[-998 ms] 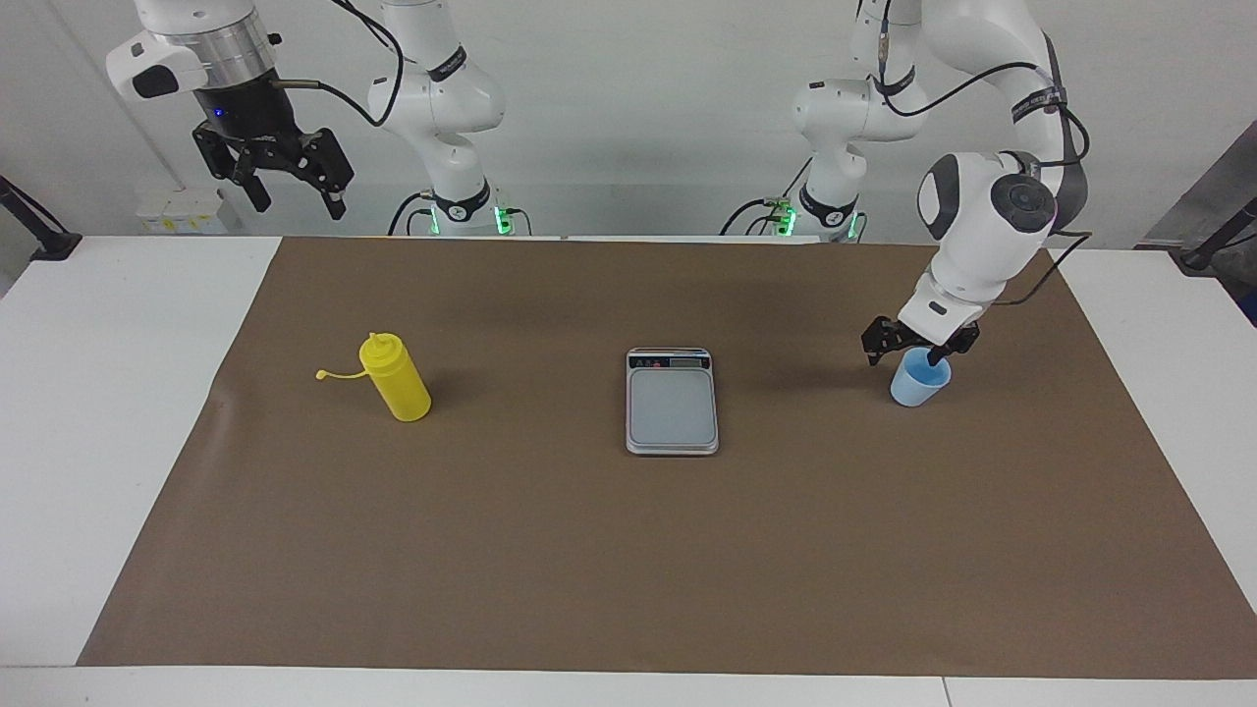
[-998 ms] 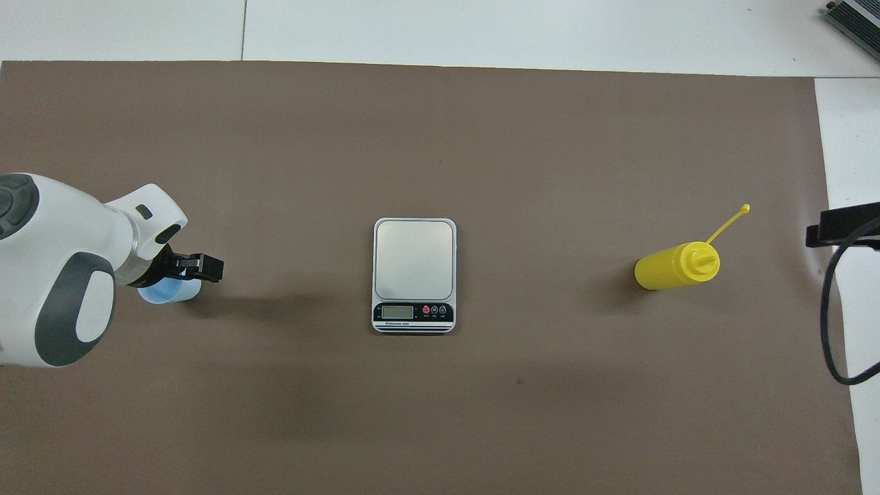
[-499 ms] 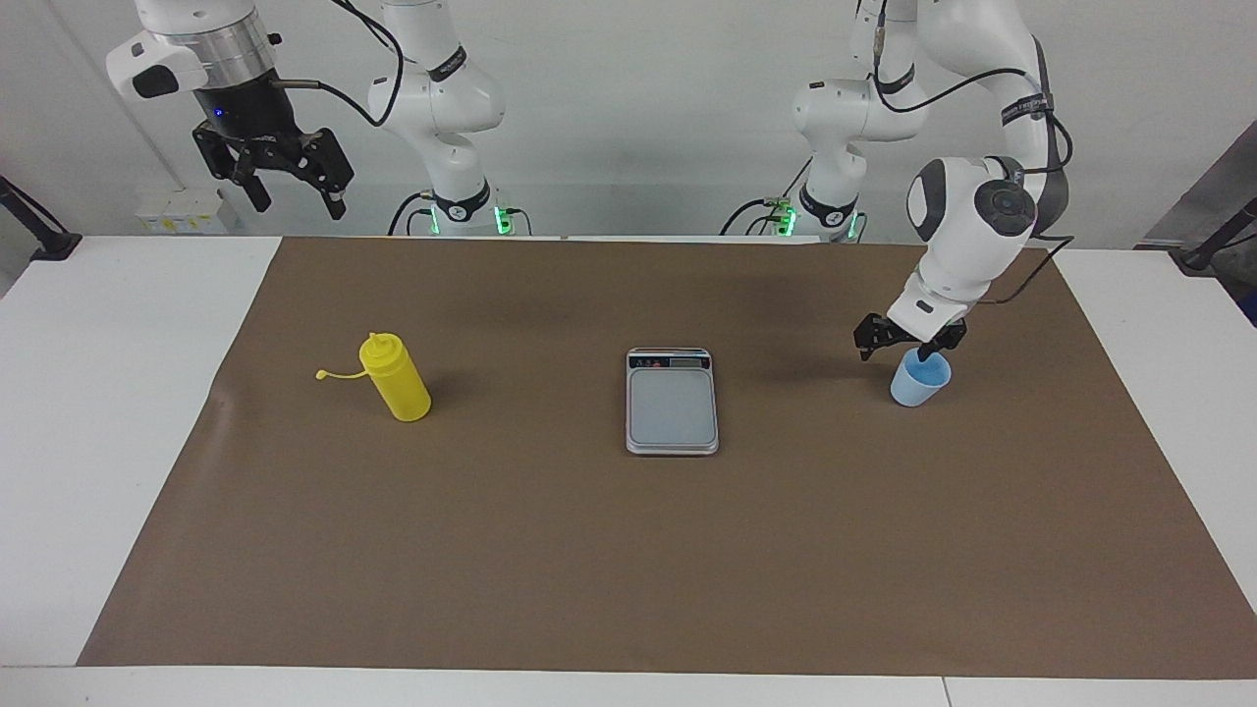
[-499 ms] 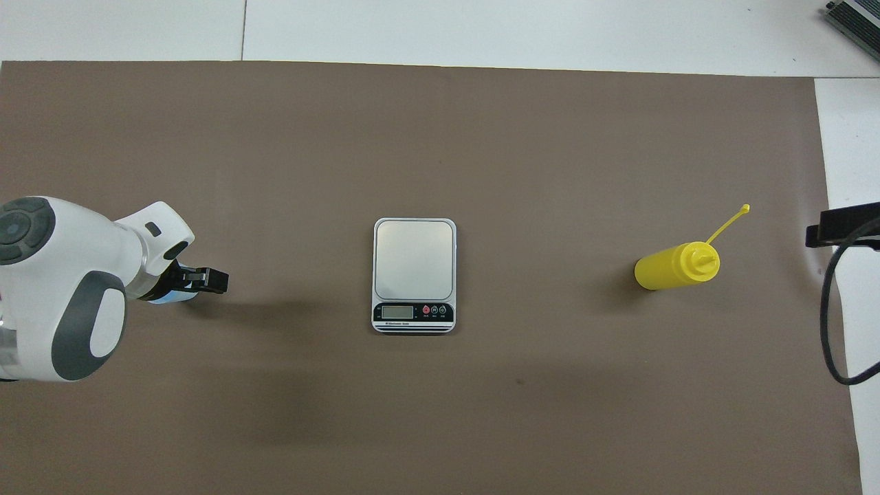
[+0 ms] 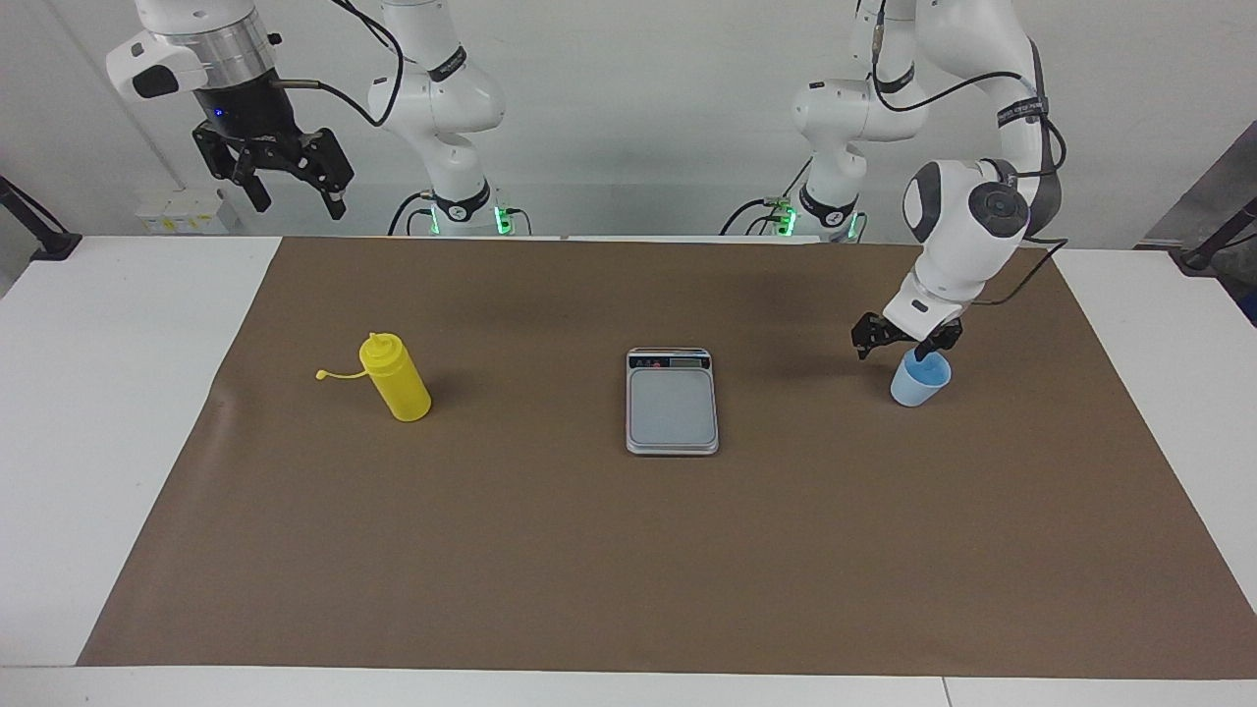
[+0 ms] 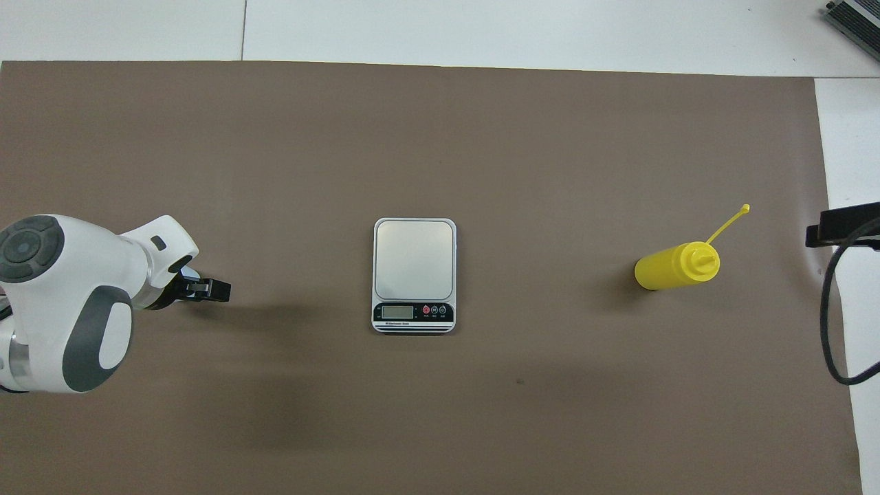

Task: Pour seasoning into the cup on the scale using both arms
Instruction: 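Lift the blue cup with the left gripper toward the scale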

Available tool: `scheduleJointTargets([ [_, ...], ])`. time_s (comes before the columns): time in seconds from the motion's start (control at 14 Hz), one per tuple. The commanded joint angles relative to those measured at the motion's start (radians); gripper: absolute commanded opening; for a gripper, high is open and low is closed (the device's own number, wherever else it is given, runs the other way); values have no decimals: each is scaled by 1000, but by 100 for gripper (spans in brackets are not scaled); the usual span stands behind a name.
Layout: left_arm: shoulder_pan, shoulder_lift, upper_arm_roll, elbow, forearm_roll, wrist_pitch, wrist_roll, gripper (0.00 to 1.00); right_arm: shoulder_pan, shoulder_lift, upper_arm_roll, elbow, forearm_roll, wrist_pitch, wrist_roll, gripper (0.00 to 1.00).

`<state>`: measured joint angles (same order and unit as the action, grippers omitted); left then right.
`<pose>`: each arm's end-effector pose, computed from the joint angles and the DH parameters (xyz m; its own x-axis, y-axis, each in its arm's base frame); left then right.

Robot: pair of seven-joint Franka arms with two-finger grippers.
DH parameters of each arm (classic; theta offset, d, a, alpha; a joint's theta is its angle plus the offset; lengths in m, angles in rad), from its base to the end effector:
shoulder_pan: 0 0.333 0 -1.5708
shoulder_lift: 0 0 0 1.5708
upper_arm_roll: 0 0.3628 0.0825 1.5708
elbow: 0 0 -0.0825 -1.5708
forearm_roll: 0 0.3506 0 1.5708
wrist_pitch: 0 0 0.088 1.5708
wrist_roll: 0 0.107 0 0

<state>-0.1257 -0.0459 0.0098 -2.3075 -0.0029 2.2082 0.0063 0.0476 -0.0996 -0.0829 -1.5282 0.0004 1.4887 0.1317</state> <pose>0.4676 -0.0545 0.4279 0.9913 -0.1201 -0.0534 -0.1201 -0.9928 0.0030 0.4754 -0.0198 0.7319 0.9844 -0.1662 0.0581 -0.1655 -0.9861 -0.0164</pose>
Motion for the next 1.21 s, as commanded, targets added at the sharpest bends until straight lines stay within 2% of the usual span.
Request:
scheduleJointTargets([
  [0.0,-2,-42,6,-52,-19,44,27,100,-5,-17,2,-16,20,-7,-1,100],
  [0.21,-2,-42,6,-52,-19,45,34,93,-5,-17,2,-16,20,-7,-1,100],
  [0.43,1,-42,6,-52,-19,45,79,79,-5,-17,2,-16,20,-5,-1,100],
  [0.71,12,-43,9,-62,-20,60,84,78,-5,-17,2,-16,20,-5,0,100],
  [0.93,12,-68,9,-143,-20,155,83,78,-5,-17,2,-16,20,-5,-1,100],
  [1.14,12,-69,9,-159,-20,179,80,72,-5,-17,2,-16,20,-5,0,100],
])
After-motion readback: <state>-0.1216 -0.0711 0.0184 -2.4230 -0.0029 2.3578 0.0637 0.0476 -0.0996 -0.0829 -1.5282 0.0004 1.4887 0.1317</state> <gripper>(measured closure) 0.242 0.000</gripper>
